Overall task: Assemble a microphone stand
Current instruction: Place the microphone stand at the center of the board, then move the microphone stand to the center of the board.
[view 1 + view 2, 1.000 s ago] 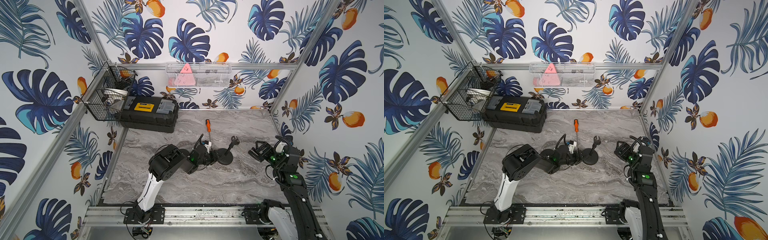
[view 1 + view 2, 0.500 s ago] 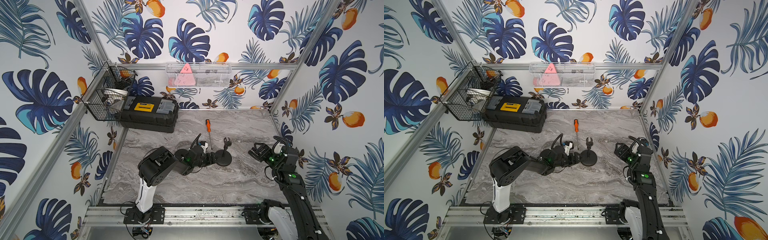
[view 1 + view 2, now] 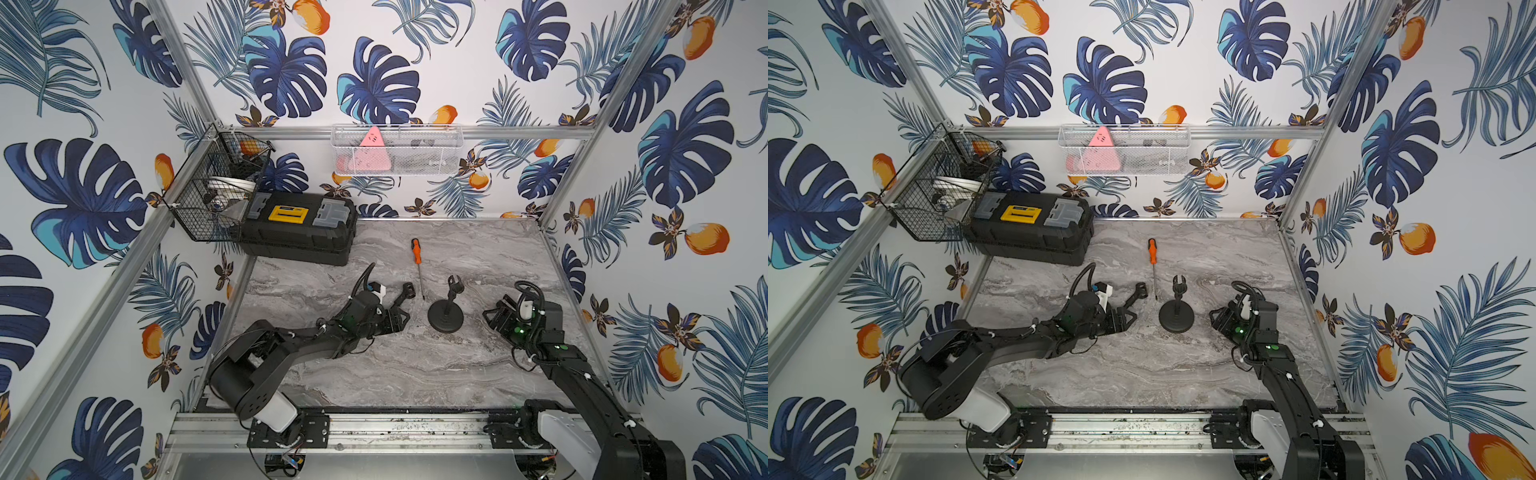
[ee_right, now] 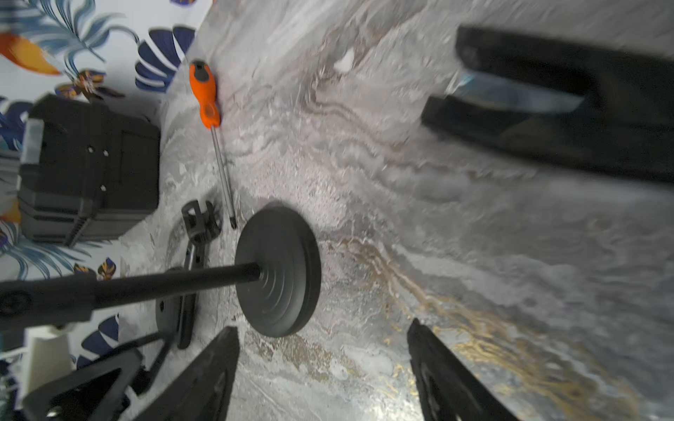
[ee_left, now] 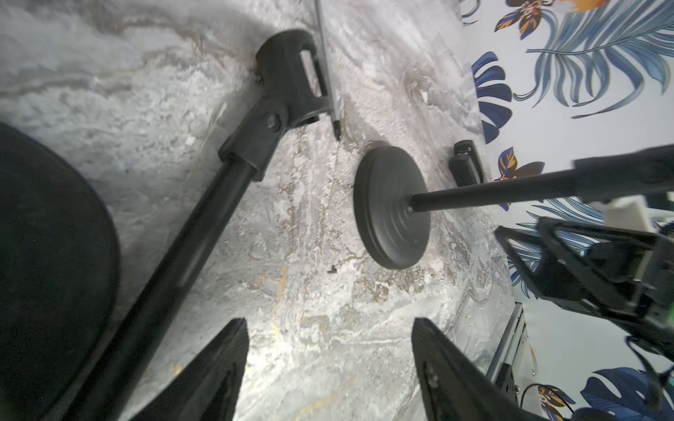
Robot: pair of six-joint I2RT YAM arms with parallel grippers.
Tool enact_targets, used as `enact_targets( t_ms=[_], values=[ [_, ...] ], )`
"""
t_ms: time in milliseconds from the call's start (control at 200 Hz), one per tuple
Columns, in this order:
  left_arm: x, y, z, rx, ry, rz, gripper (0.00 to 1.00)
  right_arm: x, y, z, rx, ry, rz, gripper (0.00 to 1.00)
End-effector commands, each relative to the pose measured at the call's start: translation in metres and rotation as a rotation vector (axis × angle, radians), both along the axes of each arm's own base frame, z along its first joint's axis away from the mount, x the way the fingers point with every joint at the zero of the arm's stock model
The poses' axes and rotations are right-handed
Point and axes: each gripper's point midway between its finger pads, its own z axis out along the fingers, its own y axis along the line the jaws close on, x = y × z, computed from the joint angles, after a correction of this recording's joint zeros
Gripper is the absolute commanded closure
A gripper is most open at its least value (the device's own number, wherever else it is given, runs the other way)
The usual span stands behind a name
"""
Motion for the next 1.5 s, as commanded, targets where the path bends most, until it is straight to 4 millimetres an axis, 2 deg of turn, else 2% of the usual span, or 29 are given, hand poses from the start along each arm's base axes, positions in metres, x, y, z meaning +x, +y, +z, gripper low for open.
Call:
enact_targets(
  t_ms=[0,120,275,350,440,580,726,931,1171,1341,1491],
  values=[
    [-0.008,0.021,0.000,0.132,-0.038,-0.004,0.24,0.001,0.012,-0.005,-0.024,0.004,0.017,0.32],
    [-0.011,0.031,0.010,0.149,-0.073,0.005,0.22,-0.006,0.029,-0.016,0.022,0.039,0.063,0.55],
    [-0.013,0.038,0.015,0.149,-0.095,0.010,0.21,-0.019,0.053,-0.023,0.025,0.077,0.130,0.65],
    [-0.014,0.040,0.018,0.144,-0.105,0.012,0.21,-0.023,0.068,-0.024,0.039,0.084,0.175,0.73],
    [-0.015,0.041,0.021,0.145,-0.113,0.006,0.21,-0.023,0.075,-0.026,0.056,0.096,0.193,0.87],
    [-0.017,0.046,0.022,0.157,-0.122,0.010,0.21,-0.020,0.087,-0.031,0.124,0.102,0.223,1.00],
    [-0.018,0.052,0.024,0.154,-0.130,0.021,0.20,-0.015,0.100,-0.036,0.193,0.117,0.247,1.00],
    [-0.017,0.056,0.021,0.154,-0.124,0.029,0.19,-0.009,0.107,-0.046,0.259,0.143,0.234,1.00],
    [-0.016,0.058,0.017,0.154,-0.113,0.033,0.19,0.004,0.106,-0.060,0.305,0.163,0.187,1.00],
    [-0.016,0.061,0.018,0.165,-0.115,0.038,0.19,0.025,0.095,-0.064,0.330,0.152,0.130,1.00],
    [-0.015,0.064,0.016,0.172,-0.108,0.041,0.19,0.052,0.092,-0.061,0.390,0.117,0.114,1.00]
  ],
)
